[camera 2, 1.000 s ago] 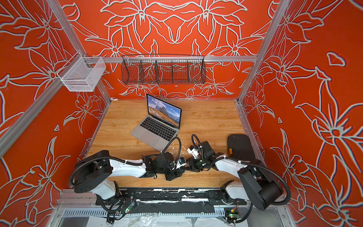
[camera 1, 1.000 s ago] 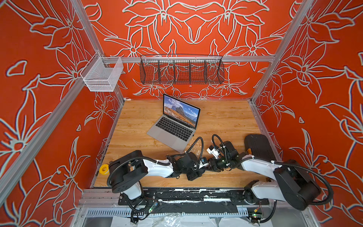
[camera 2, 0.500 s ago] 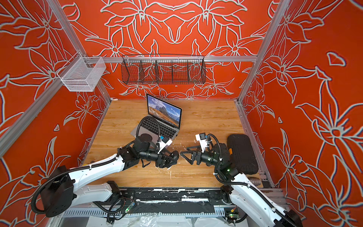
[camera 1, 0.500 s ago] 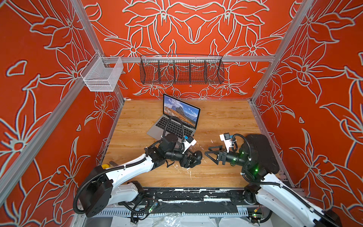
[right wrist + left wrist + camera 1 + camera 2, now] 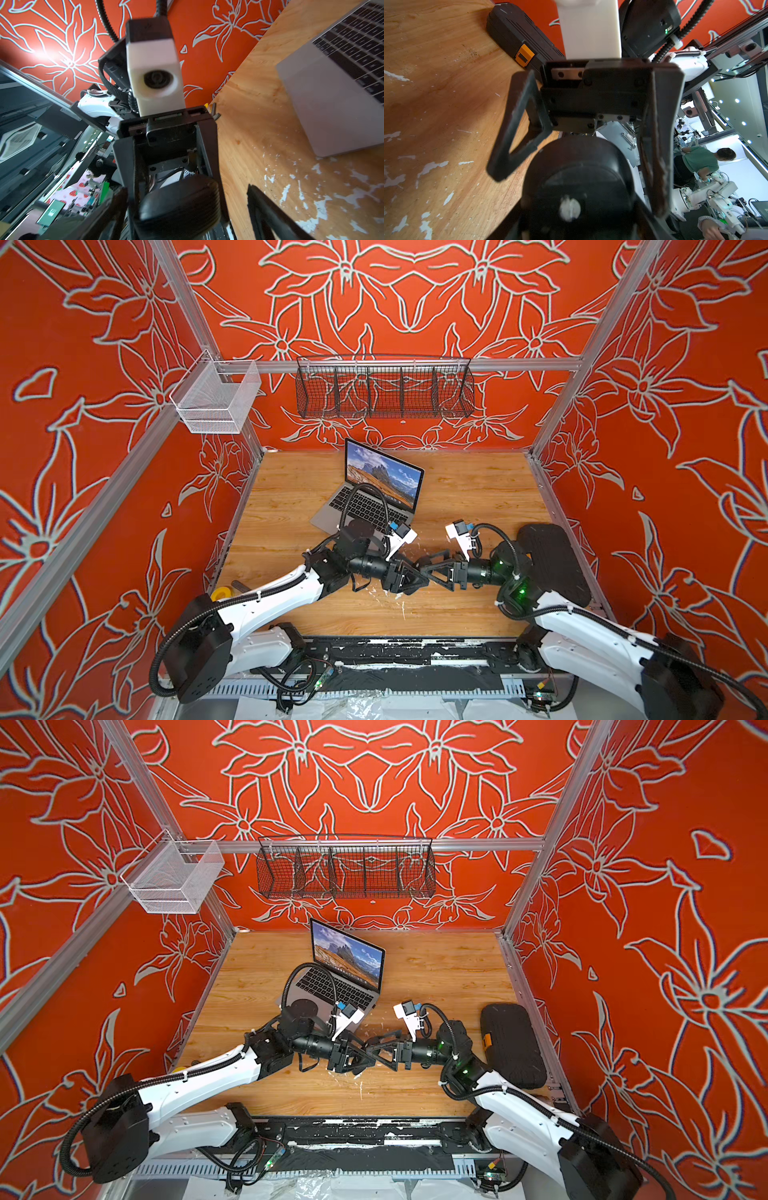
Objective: Insert the wireless mouse receiver into the laptop
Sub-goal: Place the mouse at the center of the board.
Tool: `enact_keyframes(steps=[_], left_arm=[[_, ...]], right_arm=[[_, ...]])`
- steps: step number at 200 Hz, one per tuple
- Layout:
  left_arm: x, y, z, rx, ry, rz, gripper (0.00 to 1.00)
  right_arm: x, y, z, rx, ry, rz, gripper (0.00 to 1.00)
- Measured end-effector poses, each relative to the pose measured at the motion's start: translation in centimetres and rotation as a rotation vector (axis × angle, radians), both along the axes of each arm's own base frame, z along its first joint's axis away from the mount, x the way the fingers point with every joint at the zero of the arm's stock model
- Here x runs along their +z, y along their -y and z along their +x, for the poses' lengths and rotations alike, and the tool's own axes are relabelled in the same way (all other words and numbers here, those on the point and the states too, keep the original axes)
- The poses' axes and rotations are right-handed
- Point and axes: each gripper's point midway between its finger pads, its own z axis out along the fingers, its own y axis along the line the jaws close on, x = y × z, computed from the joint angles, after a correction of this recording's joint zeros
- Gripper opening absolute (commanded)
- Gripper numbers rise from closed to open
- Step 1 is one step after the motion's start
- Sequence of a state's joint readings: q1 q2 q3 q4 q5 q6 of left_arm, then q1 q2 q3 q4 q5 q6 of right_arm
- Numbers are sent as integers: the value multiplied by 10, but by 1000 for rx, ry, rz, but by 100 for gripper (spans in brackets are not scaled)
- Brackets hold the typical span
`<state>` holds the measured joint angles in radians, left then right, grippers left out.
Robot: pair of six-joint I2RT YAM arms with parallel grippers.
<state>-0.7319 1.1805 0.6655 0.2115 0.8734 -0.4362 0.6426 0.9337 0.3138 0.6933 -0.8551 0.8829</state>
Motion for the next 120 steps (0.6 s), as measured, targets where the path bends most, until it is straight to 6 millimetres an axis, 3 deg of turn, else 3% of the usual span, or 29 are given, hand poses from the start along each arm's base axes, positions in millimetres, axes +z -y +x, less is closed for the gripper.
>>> enact_keyframes(steps=[16,55,96,108,120], left_arm=[[0,0,1,10,-14,3,4],[2,-1,0,4,-27,-19,4],[-1,-3,2,20,-50,-20,4],[-1,-3,3,24,-54,-20,9],[-1,-3,4,33,-55,-17,23]], right_arm=[[4,-3,-2,20,4,17,70],[9,-7,0,28,5,47,57],[7,-10,3,31,-27,57,36],[7,-10,4,30,-29,59,32],[7,-10,4,27,-30,59,30]])
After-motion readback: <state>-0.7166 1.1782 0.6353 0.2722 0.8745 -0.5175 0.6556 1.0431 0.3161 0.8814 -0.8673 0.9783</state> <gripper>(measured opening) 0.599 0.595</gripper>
